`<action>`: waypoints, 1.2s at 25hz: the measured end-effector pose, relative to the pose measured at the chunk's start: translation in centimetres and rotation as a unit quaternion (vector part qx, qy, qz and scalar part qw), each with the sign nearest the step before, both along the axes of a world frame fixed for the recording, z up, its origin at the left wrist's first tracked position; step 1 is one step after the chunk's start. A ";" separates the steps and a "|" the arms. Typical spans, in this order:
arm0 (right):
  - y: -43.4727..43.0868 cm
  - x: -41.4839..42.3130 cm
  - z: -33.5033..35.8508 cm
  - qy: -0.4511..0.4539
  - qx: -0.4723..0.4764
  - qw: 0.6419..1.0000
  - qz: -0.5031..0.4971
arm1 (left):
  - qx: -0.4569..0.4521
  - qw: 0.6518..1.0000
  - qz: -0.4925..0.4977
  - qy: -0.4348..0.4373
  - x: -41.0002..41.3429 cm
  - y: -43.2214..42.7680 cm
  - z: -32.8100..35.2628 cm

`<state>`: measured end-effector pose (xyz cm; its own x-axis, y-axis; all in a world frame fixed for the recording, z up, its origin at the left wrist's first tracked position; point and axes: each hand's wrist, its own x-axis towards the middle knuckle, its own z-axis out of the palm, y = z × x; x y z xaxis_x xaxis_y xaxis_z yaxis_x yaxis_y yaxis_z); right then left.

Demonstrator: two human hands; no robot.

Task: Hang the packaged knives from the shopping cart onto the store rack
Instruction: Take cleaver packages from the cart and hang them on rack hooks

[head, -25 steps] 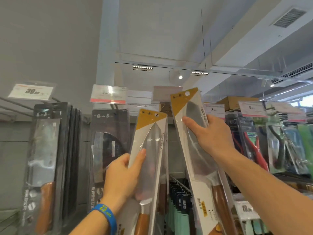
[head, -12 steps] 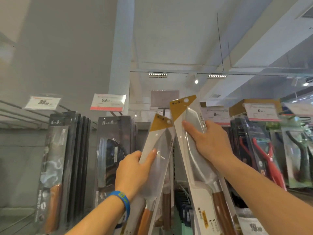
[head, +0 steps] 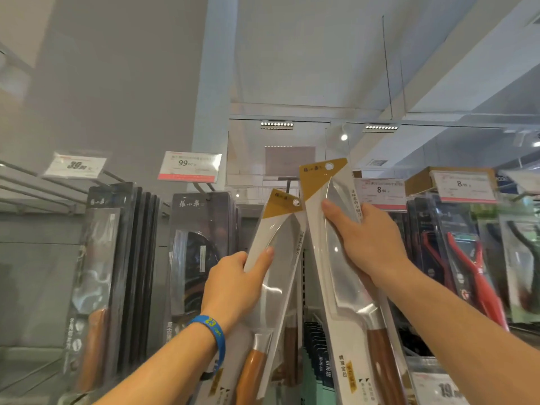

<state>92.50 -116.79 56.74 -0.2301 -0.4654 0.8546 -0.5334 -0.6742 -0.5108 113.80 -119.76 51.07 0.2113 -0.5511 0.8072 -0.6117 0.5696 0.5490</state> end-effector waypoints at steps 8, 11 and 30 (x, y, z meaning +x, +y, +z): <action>0.0 -0.2 -0.4 -0.005 0.013 1.000 0.009 | 0.024 0.999 -0.015 -0.031 -0.6 -0.7 -0.4; 0.0 -0.5 -0.6 -0.004 0.018 1.000 0.012 | 0.022 0.999 -0.019 -0.031 -0.2 -0.9 -0.4; -0.1 -0.7 -0.6 -0.033 0.025 0.997 0.058 | 0.062 0.995 0.041 -0.065 1.5 -1.8 1.2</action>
<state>91.80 -116.89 56.12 -0.2267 -0.5341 0.8145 -0.4167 -0.7026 -0.5768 115.29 -121.60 52.26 0.1577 -0.6330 0.7579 -0.7237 0.4481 0.5248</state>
